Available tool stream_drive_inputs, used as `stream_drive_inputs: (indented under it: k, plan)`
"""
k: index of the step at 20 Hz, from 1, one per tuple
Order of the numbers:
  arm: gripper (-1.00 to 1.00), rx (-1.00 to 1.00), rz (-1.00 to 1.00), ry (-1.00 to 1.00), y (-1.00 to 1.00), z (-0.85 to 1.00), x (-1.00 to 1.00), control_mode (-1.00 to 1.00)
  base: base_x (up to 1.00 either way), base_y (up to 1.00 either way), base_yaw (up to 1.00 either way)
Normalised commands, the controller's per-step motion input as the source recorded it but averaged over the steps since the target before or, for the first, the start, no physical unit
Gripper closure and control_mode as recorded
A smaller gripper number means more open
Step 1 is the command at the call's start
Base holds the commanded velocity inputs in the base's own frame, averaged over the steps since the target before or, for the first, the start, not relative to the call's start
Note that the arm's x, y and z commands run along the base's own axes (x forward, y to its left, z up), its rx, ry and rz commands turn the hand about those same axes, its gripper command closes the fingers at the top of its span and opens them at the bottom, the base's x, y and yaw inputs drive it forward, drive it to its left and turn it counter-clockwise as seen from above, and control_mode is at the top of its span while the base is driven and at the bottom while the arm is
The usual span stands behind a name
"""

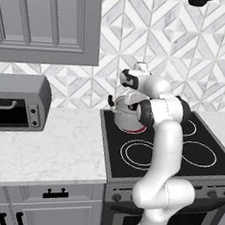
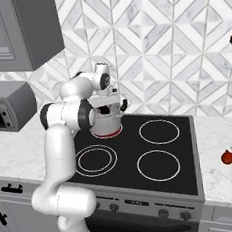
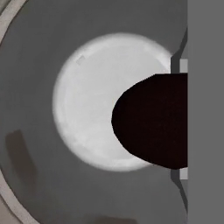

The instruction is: Put the tomato and avocado in the pot. Retrieve the spatula and lightly stir the vegetables in the pot.

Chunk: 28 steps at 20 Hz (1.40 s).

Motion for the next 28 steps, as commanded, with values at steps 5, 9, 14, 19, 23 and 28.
stream_drive_inputs:
  k: [5, 9, 14, 19, 23, 28]
  plan:
    - [1.00, 0.00, 0.00, -0.07, 0.01, -0.29, 0.02, -1.00, 0.00, 0.00, 0.00]
    - [-1.00, 0.00, 0.00, -0.09, 0.11, -0.12, 0.13, -1.00, 0.00, 0.00, 0.00]
    - [-1.00, 0.00, 0.00, -0.07, 0.13, 0.02, 0.00, -1.00, 0.00, 0.00, 0.00]
    - [-1.00, 0.00, 0.00, -0.04, 0.02, 0.15, -0.06, -1.00, 0.00, 0.00, 0.00]
    - [-1.00, 0.00, -0.08, -0.11, -0.08, 0.46, -0.19, -1.00, 0.00, 0.00, 0.00]
    - [-1.00, 0.00, -0.14, -0.20, -0.13, 0.96, -0.66, -1.00, 0.00, 0.00, 0.00]
